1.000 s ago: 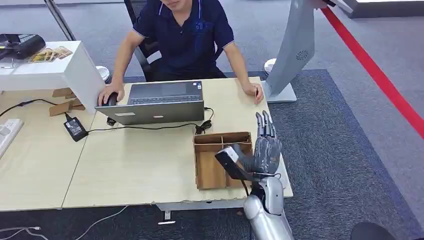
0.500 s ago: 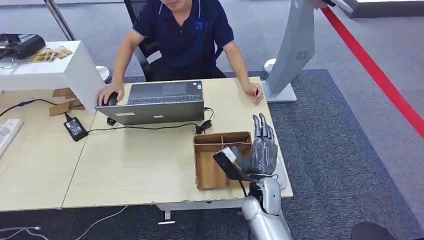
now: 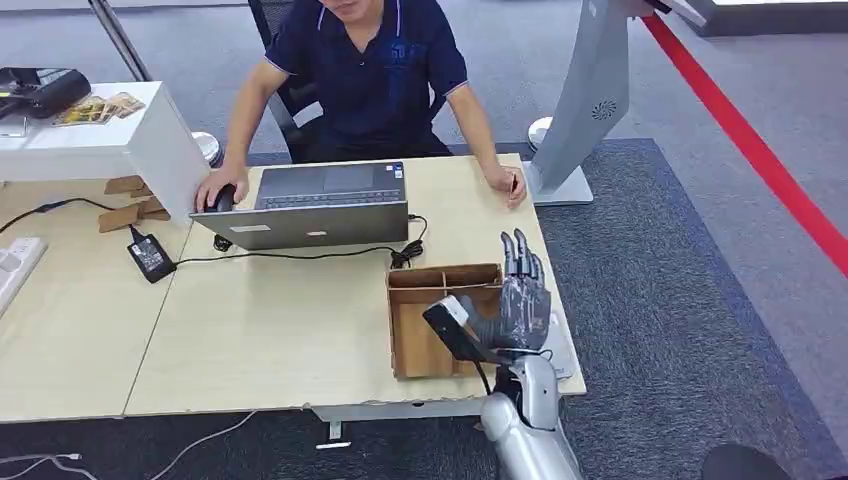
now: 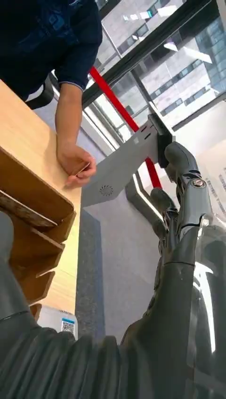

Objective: Pass the card to the sensor for recognition and then transmit it.

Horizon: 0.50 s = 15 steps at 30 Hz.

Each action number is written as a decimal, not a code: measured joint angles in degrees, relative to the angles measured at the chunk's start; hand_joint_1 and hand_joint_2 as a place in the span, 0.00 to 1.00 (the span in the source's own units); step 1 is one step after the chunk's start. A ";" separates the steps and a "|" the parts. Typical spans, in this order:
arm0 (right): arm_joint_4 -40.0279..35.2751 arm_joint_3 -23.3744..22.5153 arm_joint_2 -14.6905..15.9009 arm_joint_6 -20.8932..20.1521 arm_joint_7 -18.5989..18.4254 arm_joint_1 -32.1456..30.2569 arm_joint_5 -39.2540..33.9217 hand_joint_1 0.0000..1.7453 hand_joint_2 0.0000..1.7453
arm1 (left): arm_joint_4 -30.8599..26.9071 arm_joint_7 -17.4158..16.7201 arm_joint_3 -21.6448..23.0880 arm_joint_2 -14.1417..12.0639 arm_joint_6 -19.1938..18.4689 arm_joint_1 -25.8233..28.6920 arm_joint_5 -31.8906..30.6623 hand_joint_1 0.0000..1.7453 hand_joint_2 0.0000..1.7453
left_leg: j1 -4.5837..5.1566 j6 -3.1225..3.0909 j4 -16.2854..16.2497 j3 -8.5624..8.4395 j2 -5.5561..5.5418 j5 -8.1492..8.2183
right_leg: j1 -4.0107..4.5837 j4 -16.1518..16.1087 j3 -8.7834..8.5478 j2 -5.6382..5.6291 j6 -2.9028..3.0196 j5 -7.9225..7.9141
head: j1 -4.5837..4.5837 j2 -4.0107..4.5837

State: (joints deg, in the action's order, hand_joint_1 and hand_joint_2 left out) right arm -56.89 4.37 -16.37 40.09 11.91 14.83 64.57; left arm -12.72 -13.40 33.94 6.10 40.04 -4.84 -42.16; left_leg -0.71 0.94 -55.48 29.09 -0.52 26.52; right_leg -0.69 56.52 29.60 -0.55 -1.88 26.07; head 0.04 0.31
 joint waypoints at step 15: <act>0.77 0.46 -0.02 0.00 0.20 0.22 -0.37 0.00 1.00 | 0.00 -0.18 0.42 0.00 0.00 -0.01 0.55 0.00 0.00 | 0.00 0.00 0.00 0.01 0.00 0.00 | 0.00 0.00 0.00 0.00 0.00 0.00 | 0.00 0.00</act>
State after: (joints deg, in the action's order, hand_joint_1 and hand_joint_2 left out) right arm -56.13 4.83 -16.39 40.09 12.11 15.05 64.19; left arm -12.72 -13.57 34.36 6.10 40.04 -4.85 -41.62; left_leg -0.71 0.94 -55.48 29.10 -0.51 26.52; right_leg -0.69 56.52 29.60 -0.55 -1.88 26.07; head 0.04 0.31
